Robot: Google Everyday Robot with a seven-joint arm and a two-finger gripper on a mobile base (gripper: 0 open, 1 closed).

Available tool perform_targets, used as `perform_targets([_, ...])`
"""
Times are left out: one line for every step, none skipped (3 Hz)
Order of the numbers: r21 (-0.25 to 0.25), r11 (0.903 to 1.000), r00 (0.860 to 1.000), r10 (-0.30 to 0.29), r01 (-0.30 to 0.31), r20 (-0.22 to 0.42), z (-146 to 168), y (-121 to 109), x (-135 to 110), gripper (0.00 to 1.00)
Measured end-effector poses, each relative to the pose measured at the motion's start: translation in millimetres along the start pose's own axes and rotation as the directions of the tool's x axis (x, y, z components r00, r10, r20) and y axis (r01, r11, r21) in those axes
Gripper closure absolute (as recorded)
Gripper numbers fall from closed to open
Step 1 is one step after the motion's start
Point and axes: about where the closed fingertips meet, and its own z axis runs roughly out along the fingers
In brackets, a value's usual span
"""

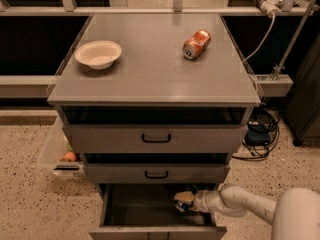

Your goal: Place pepsi can into bottom drawer

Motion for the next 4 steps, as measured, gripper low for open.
perform_targets([0.013,0.9991,0.999,0.04,-0.04,0.02,8,-15,-7,1.0])
perform_targets([0.029,0.9973,0.998,0.067,-0.067,0.023,16,-27,-7,1.0])
perform_targets([0.045,0.9953,0.996,0.085,-0.086,0.022,25,-38,-6,1.0])
perform_targets([0.065,0.9928,0.995,0.1,-0.1,0.013,34,-47,-4,1.0])
